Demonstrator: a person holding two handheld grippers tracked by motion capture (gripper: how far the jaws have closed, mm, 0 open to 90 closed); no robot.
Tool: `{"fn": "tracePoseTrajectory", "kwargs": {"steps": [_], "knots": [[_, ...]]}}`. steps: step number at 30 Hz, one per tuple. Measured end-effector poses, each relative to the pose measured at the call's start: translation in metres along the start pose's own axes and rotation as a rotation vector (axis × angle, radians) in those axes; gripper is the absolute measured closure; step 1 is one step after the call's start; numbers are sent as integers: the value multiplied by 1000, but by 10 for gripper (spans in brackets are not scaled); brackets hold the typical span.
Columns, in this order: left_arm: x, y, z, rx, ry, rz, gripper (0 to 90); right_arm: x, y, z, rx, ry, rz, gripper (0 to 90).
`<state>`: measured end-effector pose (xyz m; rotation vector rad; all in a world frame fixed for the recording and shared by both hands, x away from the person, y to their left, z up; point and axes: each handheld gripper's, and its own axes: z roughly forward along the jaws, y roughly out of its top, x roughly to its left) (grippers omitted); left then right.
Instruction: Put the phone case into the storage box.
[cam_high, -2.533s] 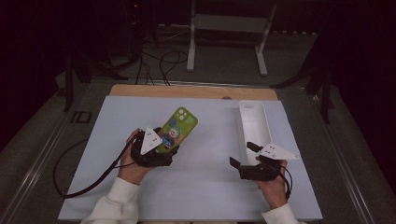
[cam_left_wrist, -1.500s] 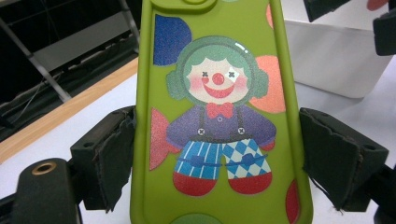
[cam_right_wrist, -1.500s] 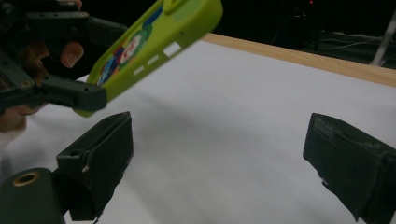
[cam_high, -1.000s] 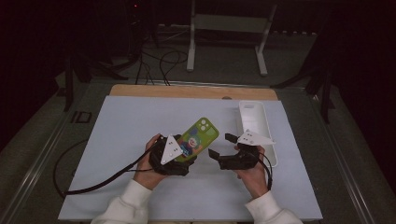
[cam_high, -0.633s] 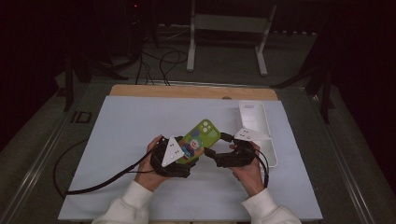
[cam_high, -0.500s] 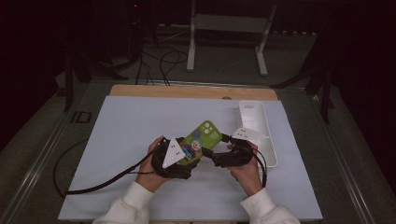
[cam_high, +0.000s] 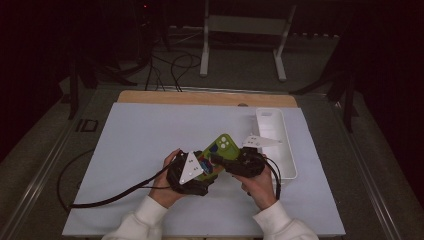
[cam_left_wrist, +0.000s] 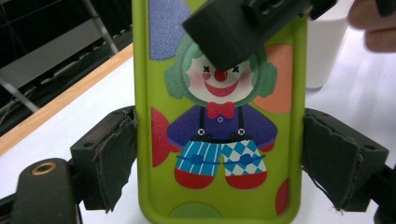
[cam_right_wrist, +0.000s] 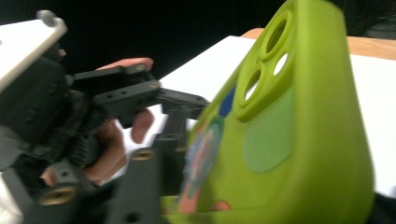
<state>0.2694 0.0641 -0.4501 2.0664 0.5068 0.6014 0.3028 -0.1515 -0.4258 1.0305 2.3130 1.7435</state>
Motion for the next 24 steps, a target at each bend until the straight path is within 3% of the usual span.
{"fn": "tracePoseTrajectory", "kwargs": {"steps": [3,6,7,8,10,19,24], "knots": [[1,0,0,4,6,-5,158,3,1,2,15,-18,-20,798],[1,1,-1,1,16,-15,194,3,1,1,15,-1,-6,871],[2,1,-1,-2,8,-20,236,5,1,1,20,-26,-30,876],[2,2,-2,-9,15,-21,219,6,1,2,27,-37,-42,877],[3,3,-3,-4,17,-33,157,8,0,2,31,-33,-48,880],[12,6,-9,-8,-11,-79,59,9,3,-4,17,-58,-91,881],[17,8,-13,-12,-34,-102,47,8,5,-11,12,-58,-116,881]]}}
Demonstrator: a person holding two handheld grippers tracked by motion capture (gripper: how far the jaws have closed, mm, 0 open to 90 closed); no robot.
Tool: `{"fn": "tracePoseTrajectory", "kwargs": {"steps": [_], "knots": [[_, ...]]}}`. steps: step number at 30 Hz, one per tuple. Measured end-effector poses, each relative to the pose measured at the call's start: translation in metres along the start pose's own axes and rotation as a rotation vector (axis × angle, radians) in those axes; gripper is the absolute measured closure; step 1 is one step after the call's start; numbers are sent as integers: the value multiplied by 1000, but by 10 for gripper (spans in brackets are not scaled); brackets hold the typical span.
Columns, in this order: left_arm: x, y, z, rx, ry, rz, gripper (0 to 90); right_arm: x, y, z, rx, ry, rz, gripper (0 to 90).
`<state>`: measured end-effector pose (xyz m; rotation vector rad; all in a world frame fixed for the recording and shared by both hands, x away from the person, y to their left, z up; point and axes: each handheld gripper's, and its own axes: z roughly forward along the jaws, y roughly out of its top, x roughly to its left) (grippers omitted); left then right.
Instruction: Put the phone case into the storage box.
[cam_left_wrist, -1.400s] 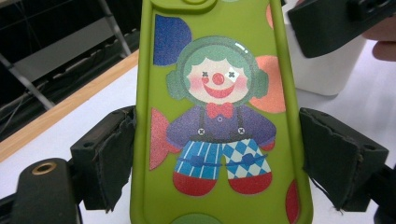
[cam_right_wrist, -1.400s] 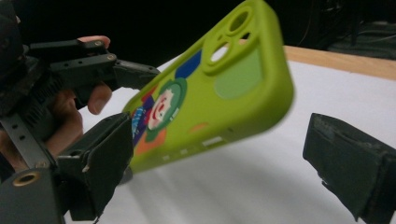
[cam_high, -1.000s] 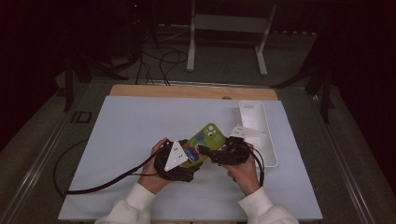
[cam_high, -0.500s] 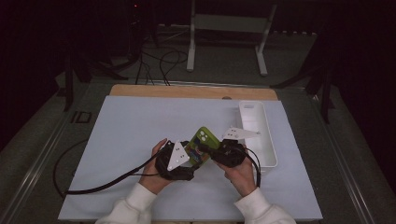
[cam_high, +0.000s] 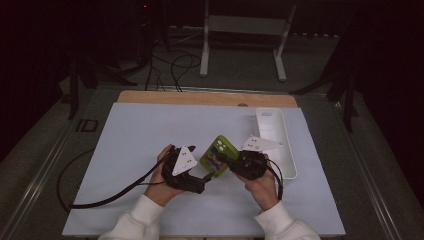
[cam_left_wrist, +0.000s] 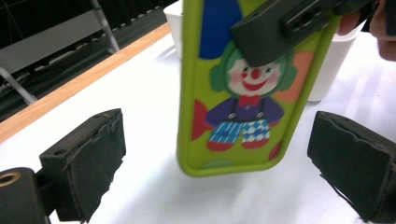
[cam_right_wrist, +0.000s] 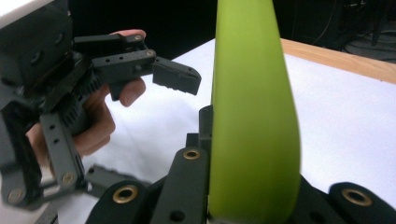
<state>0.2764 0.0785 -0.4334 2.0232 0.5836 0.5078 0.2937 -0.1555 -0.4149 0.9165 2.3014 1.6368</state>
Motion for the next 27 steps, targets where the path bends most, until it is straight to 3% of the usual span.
{"fn": "tracePoseTrajectory", "kwargs": {"steps": [12,17,27], "knots": [[1,-5,5,37,-73,-17,58,1,6,-14,8,44,-44,880],[2,-6,5,30,-129,-24,74,2,9,-19,9,71,-70,880],[4,-6,3,14,-185,-42,152,6,15,-29,2,119,-92,880]]}}
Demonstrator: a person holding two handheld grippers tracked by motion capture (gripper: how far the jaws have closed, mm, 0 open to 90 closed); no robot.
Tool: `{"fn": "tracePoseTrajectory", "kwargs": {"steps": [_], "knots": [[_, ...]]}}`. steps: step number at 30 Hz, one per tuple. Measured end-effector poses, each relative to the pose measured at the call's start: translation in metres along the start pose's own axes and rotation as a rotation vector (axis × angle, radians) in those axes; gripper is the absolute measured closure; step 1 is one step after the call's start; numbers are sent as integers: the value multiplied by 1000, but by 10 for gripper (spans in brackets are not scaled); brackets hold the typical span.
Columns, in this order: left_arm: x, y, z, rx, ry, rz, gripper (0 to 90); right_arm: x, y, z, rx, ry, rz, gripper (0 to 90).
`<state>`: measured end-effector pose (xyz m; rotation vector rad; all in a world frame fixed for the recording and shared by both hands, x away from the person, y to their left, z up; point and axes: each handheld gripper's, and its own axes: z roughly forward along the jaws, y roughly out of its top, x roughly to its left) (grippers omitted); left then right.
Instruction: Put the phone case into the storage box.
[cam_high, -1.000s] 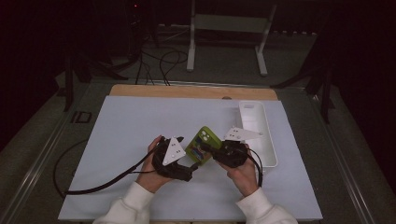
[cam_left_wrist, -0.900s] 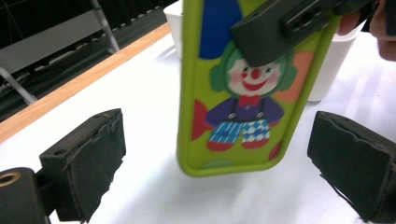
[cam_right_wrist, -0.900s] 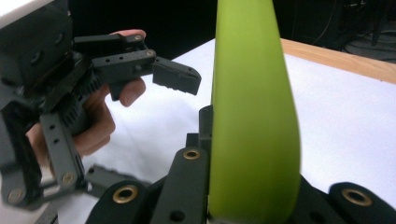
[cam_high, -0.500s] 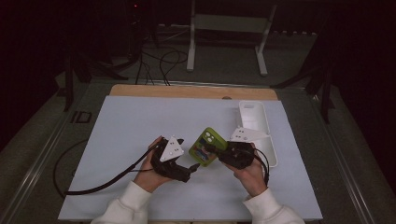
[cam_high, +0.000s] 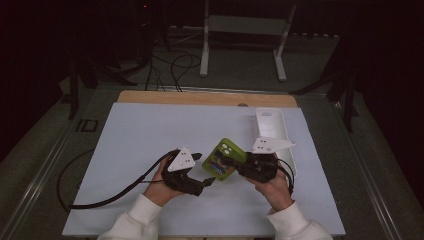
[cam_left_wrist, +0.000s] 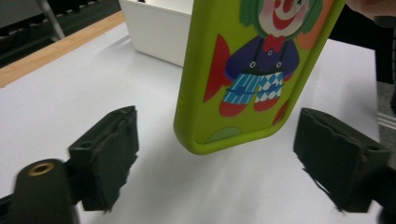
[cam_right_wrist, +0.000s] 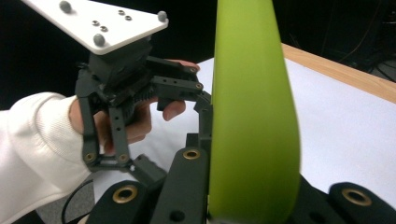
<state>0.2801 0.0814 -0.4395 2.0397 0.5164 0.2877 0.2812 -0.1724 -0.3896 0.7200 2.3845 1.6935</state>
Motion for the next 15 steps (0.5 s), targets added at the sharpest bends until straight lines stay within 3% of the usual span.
{"fn": "tracePoseTrajectory", "kwargs": {"steps": [6,15], "knots": [[0,-1,-1,-13,-44,-6,203,4,2,-1,9,30,-22,880],[0,-1,-2,-35,-146,-6,342,7,2,5,24,104,-50,881]]}}
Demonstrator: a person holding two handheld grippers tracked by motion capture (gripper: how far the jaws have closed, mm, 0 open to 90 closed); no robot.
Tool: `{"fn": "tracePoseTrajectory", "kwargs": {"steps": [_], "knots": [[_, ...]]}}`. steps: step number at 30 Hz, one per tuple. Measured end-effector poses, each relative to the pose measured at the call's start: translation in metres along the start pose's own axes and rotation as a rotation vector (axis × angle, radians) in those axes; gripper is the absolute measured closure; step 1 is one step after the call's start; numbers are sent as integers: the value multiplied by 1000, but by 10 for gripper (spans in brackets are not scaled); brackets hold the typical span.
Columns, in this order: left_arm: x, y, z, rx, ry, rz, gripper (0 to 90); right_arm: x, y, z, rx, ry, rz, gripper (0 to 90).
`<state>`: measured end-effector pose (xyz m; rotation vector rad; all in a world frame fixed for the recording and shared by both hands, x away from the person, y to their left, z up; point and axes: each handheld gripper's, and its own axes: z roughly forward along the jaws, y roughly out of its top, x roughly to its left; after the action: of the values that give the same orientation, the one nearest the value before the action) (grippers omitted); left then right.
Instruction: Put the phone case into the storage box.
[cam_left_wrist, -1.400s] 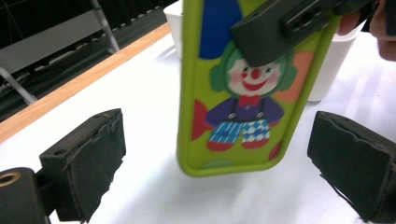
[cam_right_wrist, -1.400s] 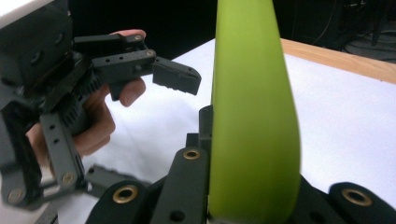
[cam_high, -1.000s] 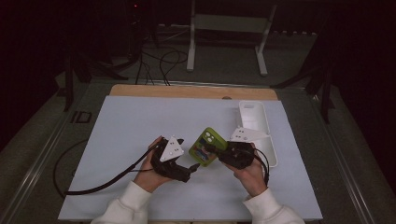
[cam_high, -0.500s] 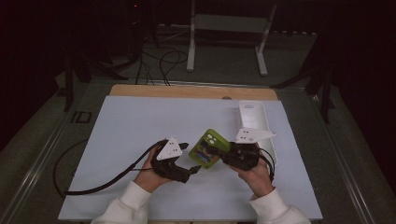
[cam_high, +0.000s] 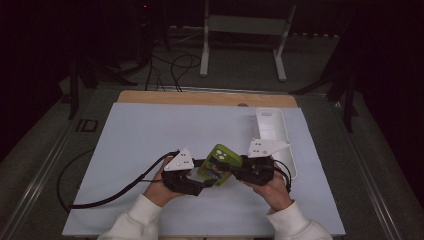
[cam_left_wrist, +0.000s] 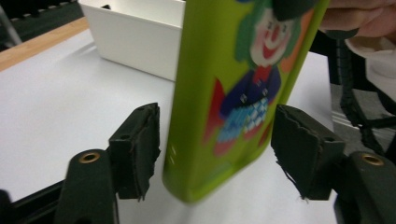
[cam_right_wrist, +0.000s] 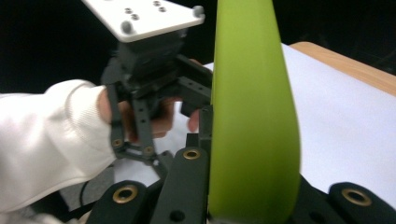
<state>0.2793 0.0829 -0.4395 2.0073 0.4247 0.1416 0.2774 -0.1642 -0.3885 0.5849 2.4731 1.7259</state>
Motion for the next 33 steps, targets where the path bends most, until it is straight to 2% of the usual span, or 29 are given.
{"fn": "tracePoseTrajectory", "kwargs": {"steps": [5,12,16,18,21,23,25,26,27,30,31,32,33], "knots": [[-1,-2,-1,-3,-19,22,456,2,0,1,3,25,-17,882],[0,-5,-3,1,-55,54,649,-2,-3,-4,11,27,-24,884],[1,-7,-1,2,-96,44,730,-3,-5,-6,22,33,-37,880],[0,-7,0,-4,-94,50,768,-4,-5,-8,21,48,-38,852],[-2,-6,0,-8,-78,61,773,-6,-6,-9,5,38,-32,726],[-2,-6,-1,-17,-60,62,773,-7,-6,-8,-3,5,-21,616],[-3,-6,-2,-22,-37,64,774,-9,-7,-8,-17,-49,3,475],[-3,-6,-2,-22,-37,64,774,-9,-7,-8,-17,-49,3,475],[-4,-5,-3,-21,-15,70,774,-12,-9,-8,-26,-84,39,348],[-3,-5,-4,-18,0,74,774,-13,-10,-9,-23,-121,58,256],[-3,-5,-4,-18,0,74,774,-13,-10,-9,-23,-121,58,256],[-3,-6,-5,-21,14,71,774,-13,-10,-9,-23,-139,59,210],[-3,-6,-5,-25,24,67,774,-12,-11,-10,-20,-177,66,145]]}}
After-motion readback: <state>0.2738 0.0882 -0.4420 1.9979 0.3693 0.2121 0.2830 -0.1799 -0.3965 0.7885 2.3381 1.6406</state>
